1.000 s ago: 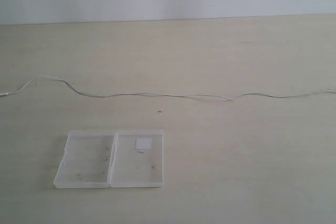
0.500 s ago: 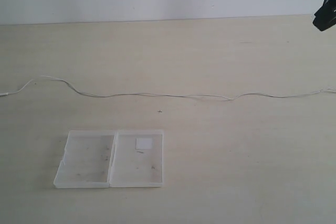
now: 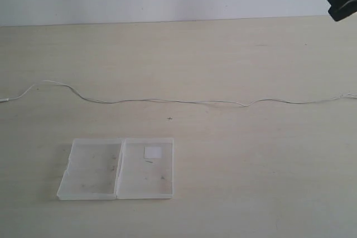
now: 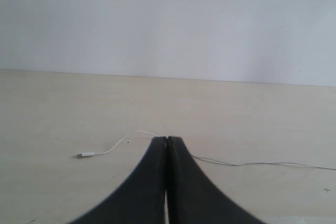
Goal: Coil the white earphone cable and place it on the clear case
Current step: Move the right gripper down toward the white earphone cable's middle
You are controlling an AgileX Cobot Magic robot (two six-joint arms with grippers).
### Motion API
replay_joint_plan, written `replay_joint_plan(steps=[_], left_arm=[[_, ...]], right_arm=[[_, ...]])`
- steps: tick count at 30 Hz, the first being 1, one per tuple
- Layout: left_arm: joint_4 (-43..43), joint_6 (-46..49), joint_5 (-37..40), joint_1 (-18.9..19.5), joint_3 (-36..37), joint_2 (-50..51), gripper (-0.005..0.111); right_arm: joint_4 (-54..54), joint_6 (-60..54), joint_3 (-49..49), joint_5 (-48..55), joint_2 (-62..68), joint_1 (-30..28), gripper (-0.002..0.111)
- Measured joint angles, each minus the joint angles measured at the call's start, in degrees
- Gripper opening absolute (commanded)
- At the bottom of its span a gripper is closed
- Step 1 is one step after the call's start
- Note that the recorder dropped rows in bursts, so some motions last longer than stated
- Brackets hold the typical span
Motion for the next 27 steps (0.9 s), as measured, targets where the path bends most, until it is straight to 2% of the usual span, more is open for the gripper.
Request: replay_joint_plan(steps=[9,16,27], left_arm=[[0.0,0.0,0.0,0.0,0.0,0.0,0.0],[0.0,0.0,0.0,0.0,0.0,0.0,0.0],[0.0,0.0,0.0,0.0,0.0,0.0,0.0]], right_arm=[[3.59,-5.82,0.0,3.93,9.23,0.44,0.023],[3.0,-9.54,0.0,3.7,14.01,6.59,0.044],[-3.16,-22.8,0.0,-2.02,20.1,16.77,0.045]])
